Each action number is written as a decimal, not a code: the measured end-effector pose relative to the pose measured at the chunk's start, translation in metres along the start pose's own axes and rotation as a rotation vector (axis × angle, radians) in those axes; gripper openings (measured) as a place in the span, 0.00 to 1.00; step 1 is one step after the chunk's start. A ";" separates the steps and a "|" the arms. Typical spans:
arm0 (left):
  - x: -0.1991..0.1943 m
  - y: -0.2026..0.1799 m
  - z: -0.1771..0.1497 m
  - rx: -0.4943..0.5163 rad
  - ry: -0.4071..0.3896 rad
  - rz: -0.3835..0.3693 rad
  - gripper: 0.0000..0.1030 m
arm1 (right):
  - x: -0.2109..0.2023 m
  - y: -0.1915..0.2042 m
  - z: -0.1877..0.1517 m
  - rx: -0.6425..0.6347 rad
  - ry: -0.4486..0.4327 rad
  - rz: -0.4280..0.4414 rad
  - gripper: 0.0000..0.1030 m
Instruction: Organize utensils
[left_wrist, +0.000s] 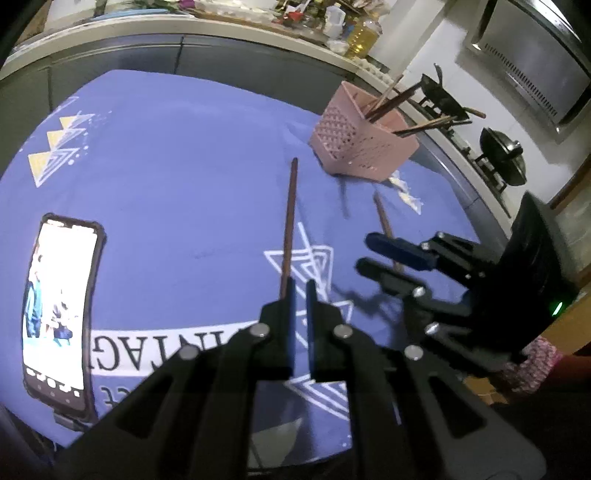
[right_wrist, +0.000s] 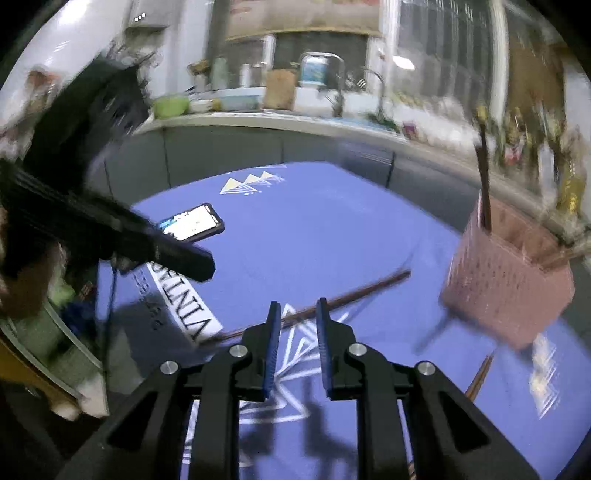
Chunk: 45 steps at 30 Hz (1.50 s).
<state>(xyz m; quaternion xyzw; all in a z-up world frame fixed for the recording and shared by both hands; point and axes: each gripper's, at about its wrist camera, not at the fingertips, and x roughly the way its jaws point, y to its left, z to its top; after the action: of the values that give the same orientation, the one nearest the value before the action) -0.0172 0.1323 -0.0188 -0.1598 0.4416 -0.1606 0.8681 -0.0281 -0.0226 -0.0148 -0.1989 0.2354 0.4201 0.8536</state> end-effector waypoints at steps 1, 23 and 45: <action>-0.002 -0.001 0.003 0.002 0.005 -0.002 0.04 | 0.000 0.005 0.000 -0.049 -0.012 -0.014 0.20; -0.063 0.056 -0.023 -0.079 -0.149 0.224 0.04 | 0.097 0.063 0.014 -0.983 0.427 0.218 0.31; -0.087 0.095 -0.030 -0.221 -0.224 0.217 0.04 | 0.183 0.031 0.081 -0.238 0.629 0.482 0.09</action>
<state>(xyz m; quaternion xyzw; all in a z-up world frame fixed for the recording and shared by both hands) -0.0769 0.2503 -0.0131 -0.2227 0.3716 0.0024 0.9013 0.0642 0.1529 -0.0578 -0.3539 0.4744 0.5509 0.5884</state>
